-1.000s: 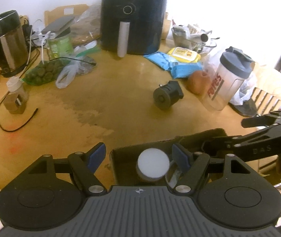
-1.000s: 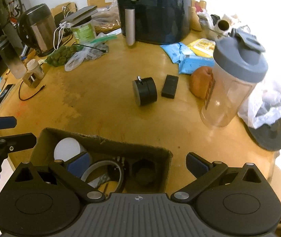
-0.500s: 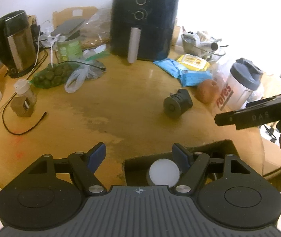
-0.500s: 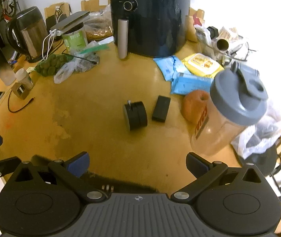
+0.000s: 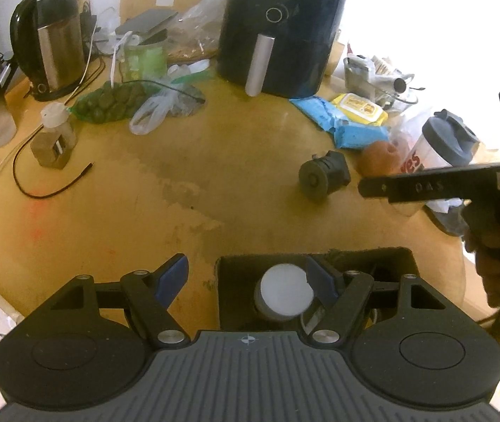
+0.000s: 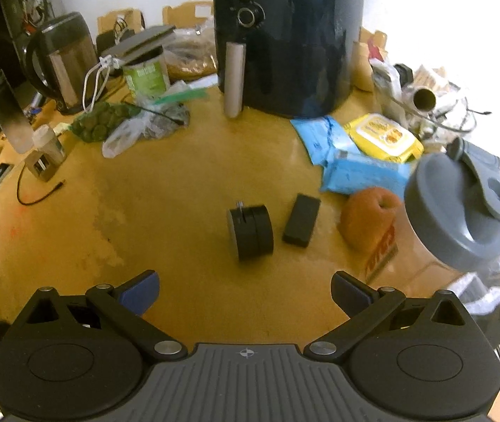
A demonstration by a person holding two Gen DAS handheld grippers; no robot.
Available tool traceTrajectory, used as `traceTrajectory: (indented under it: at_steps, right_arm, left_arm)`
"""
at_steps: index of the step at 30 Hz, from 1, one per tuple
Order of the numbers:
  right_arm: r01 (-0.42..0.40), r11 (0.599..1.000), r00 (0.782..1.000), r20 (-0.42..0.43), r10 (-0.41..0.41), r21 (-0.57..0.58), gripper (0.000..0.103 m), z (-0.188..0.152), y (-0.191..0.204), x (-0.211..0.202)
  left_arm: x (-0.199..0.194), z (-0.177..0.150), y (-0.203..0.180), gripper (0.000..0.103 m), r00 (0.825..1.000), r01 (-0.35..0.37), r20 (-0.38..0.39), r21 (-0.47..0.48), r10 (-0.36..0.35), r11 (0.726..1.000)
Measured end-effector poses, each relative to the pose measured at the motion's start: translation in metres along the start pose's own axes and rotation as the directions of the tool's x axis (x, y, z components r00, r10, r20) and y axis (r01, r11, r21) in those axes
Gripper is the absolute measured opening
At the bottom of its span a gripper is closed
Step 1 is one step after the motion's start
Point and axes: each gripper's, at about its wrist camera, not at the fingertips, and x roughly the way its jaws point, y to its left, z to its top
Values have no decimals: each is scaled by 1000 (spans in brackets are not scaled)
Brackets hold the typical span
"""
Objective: Organize rigid objects
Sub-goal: 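Close the right tool on the black wheel cylinder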
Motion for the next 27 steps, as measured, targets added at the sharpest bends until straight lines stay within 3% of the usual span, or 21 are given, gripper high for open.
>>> traceTrajectory:
  at_steps: [10, 12, 27]
  right_arm:
    - [-34, 997, 998, 43, 37, -73, 101, 9, 5, 36]
    - [-31, 996, 999, 35, 34, -79, 92, 12, 4, 46]
    - [-23, 999, 997, -79, 19, -45, 59, 28, -4, 117]
  left_arm:
    - [-6, -9, 3, 74, 1000, -3, -14, -31, 3, 1000]
    - [-6, -11, 5, 74, 1000, -8, -17, -40, 8, 999]
    - [-19, -19, 33, 74, 997, -82, -12, -127, 81, 989]
